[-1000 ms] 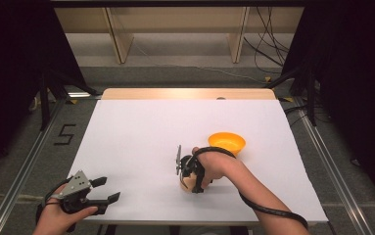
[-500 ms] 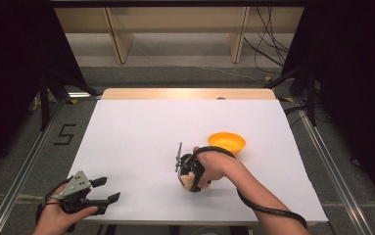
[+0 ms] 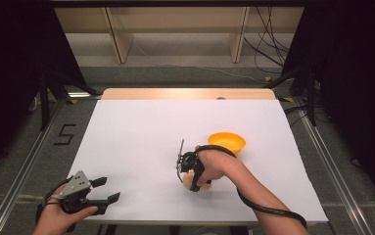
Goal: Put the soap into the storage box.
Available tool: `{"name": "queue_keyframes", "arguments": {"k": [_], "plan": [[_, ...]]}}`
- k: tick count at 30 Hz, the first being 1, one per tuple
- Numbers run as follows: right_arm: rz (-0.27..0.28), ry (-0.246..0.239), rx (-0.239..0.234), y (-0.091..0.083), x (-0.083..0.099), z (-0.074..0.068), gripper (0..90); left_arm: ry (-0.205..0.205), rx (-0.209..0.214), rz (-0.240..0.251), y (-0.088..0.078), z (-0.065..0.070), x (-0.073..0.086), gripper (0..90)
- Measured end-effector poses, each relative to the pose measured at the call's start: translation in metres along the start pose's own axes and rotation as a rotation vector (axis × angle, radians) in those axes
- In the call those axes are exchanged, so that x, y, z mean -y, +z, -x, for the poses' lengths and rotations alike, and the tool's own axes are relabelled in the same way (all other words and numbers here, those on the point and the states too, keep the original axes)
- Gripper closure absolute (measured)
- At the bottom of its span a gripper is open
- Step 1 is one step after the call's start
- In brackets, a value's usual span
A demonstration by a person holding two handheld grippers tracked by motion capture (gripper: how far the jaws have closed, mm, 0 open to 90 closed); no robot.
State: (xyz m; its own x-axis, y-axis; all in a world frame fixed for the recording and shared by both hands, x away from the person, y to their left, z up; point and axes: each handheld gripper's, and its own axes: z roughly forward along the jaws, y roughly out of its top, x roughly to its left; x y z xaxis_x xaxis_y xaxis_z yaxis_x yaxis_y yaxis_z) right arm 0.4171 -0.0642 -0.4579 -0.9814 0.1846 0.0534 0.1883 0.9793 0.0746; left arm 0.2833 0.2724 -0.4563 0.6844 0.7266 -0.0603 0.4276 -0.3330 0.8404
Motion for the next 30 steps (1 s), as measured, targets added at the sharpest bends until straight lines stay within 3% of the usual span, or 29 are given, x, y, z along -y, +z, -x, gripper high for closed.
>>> {"name": "queue_keyframes", "arguments": {"k": [2, 6, 8, 9, 10, 11, 13, 14, 16, 17, 18, 21, 23, 24, 28, 29, 30], "plan": [[0.026, 0.006, 0.0, -0.002, 0.0, 0.0, 33.4, -0.001, 0.005, 0.002, 0.0, 0.0, 0.0, 25.8], [0.026, -0.01, 0.009, -0.005, 0.003, 0.002, 33.4, -0.002, 0.0, 0.009, 0.001, 0.0, 0.0, 25.8], [0.014, 0.047, 0.009, -0.008, 0.004, -0.002, 33.4, 0.001, 0.004, 0.002, 0.0, 0.0, 0.0, 25.8], [0.039, -0.025, 0.018, -0.007, 0.005, 0.003, 33.4, 0.002, 0.004, 0.002, 0.0, 0.0, 0.0, 25.8], [0.008, 0.005, 0.01, -0.009, 0.006, 0.0, 33.4, -0.023, 0.008, 0.001, 0.0, 0.001, 0.0, 25.8], [0.026, -0.054, 0.026, -0.008, 0.007, 0.003, 33.4, -0.023, 0.008, 0.001, 0.0, 0.001, 0.0, 25.8], [0.021, -0.061, 0.029, -0.008, 0.007, 0.004, 33.4, -0.022, 0.008, 0.0, 0.0, 0.001, 0.0, 25.8], [0.018, -0.024, 0.016, -0.008, 0.01, 0.002, 33.4, -0.022, 0.008, 0.0, 0.0, 0.001, 0.0, 25.8], [0.009, 0.004, 0.012, -0.01, 0.012, 0.0, 33.4, -0.022, 0.008, 0.001, 0.0, 0.001, 0.0, 25.8], [0.003, 0.002, 0.003, -0.01, 0.013, 0.001, 33.4, -0.022, 0.008, 0.001, 0.0, 0.001, 0.0, 25.8], [0.023, -0.021, 0.014, -0.009, 0.014, 0.002, 33.4, 0.006, 0.007, 0.003, 0.0, 0.0, 0.0, 25.8], [0.018, -0.018, 0.013, -0.011, 0.017, 0.003, 33.4, 0.008, 0.008, 0.004, 0.0, 0.0, 0.0, 25.8], [-0.012, 0.071, -0.001, -0.014, 0.02, -0.001, 33.4, -0.002, 0.009, 0.01, 0.0, 0.001, 0.0, 25.8], [-0.003, 0.036, 0.005, -0.015, 0.022, 0.002, 33.4, -0.011, 0.006, 0.002, 0.0, 0.001, 0.0, 25.8], [-0.012, 0.076, 0.003, -0.017, 0.025, 0.0, 33.4, -0.018, 0.007, -0.002, 0.0, 0.001, 0.0, 25.8], [-0.013, 0.044, 0.008, -0.018, 0.026, 0.002, 33.5, 0.005, 0.009, 0.003, 0.0, 0.0, 0.0, 25.8], [0.005, 0.009, 0.012, -0.017, 0.027, 0.004, 33.4, 0.004, 0.004, 0.007, 0.001, 0.001, 0.0, 25.8]]}}
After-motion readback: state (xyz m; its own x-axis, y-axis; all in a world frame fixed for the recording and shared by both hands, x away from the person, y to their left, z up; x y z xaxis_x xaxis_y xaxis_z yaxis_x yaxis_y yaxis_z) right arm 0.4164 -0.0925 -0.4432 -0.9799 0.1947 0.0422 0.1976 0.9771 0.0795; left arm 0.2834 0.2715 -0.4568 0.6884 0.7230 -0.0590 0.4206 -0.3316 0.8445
